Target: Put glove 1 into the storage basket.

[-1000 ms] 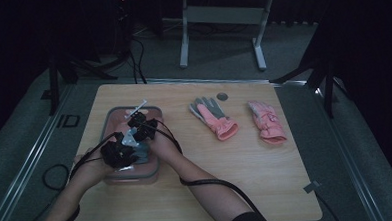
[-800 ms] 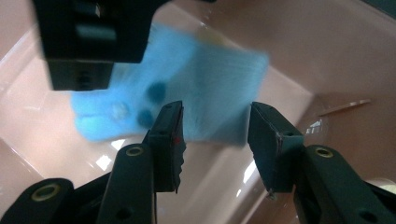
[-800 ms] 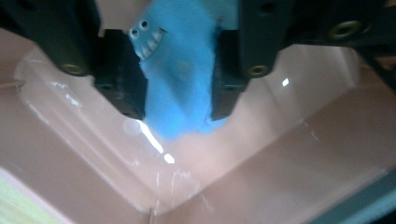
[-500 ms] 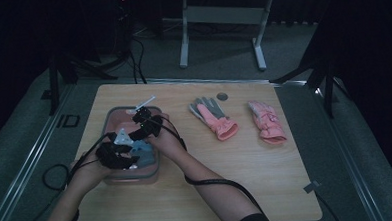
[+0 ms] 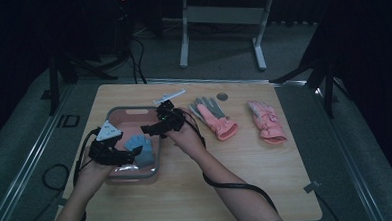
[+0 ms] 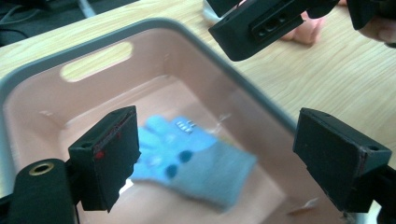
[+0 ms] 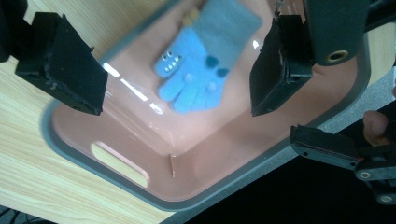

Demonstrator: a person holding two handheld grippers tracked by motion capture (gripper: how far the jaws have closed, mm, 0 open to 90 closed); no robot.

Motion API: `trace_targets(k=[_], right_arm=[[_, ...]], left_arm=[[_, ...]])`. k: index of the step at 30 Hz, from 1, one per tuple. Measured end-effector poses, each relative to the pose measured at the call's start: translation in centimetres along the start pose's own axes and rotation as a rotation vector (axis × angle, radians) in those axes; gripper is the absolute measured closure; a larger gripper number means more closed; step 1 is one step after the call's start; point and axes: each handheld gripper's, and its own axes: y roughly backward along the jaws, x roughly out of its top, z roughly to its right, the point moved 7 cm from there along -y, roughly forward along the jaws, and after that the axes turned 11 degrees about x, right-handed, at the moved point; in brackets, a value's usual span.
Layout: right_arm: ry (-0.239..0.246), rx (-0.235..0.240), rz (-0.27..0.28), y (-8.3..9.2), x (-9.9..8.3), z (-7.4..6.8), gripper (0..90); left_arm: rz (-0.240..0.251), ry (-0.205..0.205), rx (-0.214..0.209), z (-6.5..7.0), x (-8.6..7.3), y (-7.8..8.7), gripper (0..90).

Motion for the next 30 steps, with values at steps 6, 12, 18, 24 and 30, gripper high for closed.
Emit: trace_targets(k=[6,12,18,24,30], right_arm=[[0.014,-0.036,0.009,2.4,-0.9,0.5,19.0],[0.031,-0.063,-0.015,4.0,-2.1,0.9,18.9],[0.021,-0.079,0.011,6.5,-3.8,2.0,18.9],[0.027,-0.106,0.019,8.7,-5.4,3.2,21.1],[0.007,-0.102,0.074,11.2,-6.8,4.4,17.2]], left_arm=[[0.010,-0.011,-0.046,2.1,0.8,-0.6,14.0],[0.013,-0.024,-0.076,3.6,1.6,-1.0,13.9],[0.038,-0.039,-0.105,6.2,2.7,-1.3,13.9],[0.081,-0.059,-0.141,9.2,3.3,-1.4,13.9],[0.128,-0.055,-0.170,12.0,3.6,-1.6,13.9]])
